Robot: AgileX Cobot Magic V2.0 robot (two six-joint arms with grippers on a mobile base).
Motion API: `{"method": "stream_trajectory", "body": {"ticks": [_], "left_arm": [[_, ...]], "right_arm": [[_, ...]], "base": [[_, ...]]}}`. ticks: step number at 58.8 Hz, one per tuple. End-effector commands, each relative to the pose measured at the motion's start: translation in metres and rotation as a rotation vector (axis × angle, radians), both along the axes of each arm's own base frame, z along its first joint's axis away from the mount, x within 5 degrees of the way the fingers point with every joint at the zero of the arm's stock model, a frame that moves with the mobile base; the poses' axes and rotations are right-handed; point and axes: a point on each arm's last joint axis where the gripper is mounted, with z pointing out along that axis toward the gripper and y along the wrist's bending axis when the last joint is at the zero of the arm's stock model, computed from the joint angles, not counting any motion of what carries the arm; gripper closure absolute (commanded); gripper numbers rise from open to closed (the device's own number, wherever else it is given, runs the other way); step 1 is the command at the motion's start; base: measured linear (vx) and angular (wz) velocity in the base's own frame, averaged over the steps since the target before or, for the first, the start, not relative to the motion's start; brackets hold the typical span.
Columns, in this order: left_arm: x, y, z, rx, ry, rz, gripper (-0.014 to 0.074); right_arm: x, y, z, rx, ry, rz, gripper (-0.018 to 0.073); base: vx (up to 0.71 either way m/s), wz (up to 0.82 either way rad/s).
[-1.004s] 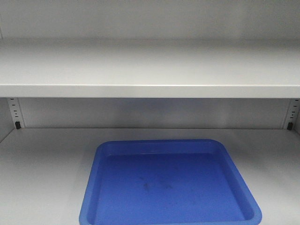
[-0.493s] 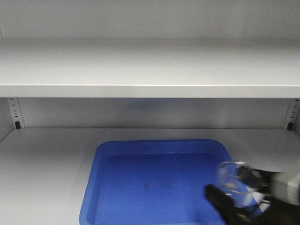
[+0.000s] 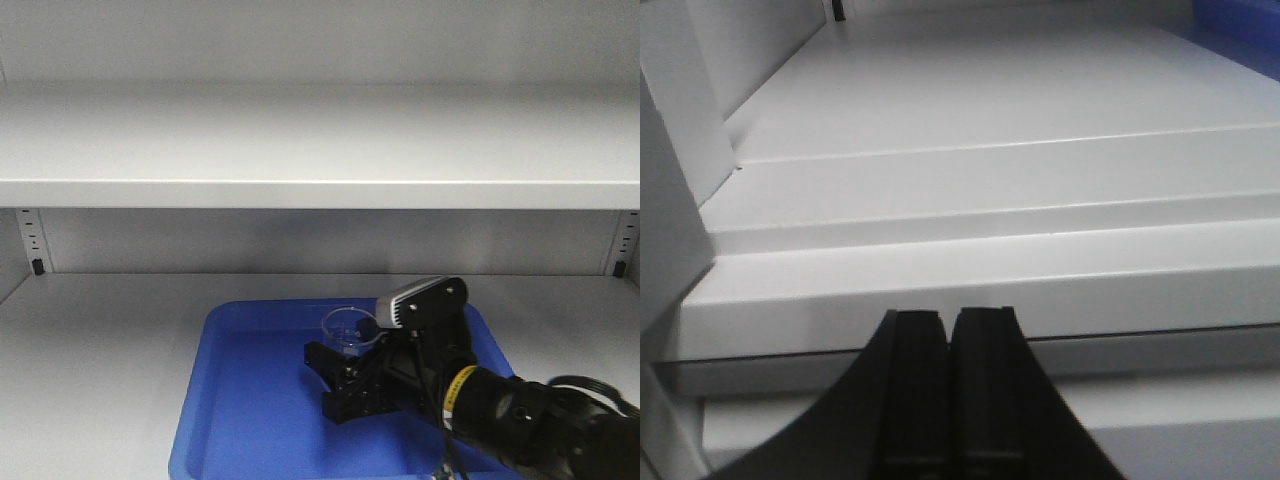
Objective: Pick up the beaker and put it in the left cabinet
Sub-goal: 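Lower the beaker onto the blue tray with the right gripper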
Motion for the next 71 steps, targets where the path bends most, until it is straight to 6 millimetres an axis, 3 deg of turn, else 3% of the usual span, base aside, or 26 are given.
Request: {"method": "stream_trajectory", "body": {"ticks": [1,18,26,37,44,51,71], "left_arm": [[0.000,-0.001,0.012,-0.011,-0.103,-0.014,0.0593],[0.000,-0.001,0.012,-0.011,-0.103,-0.014,0.0593],[0.000,-0.001,0.012,-0.011,-0.103,-0.014,0.0593],[0.000,-0.001,0.012,-0.011,-0.103,-0.014,0.0593],[0.000,-0.001,0.012,-0.011,-0.103,-0.014,0.0593],[0.000,-0.001,0.012,-0.011,-0.103,-0.014,0.0593],[0.000,-0.001,0.012,-0.011,-0.103,-0.014,0.0593]], "right_arm": [[0.004,0.005,0.027,0.095,-0.103,0.028,0.0540],[0.007,0.002,0.012,-0.006,-0.032,-0.009,0.0422],[0.006,0.003,0.011,-0.020,-0.041,0.005,0.0275],[0.006,0.003,0.011,-0.011,-0.033,0.003,0.0003],[0.006,0.002,0.012,-0.002,-0.016,-0.008,-0.0098],[0.005,-0.002,0.012,-0.028,0.014,-0.038,-0.0128],[-0.003,-0.010,0.024,-0.014,0.093,-0.096,-0.0097]], "base": [[0.00,0.00],[0.00,0.00],[0.00,0.00],[0.00,0.00],[0.00,0.00],[0.00,0.00],[0.00,0.00]]}}
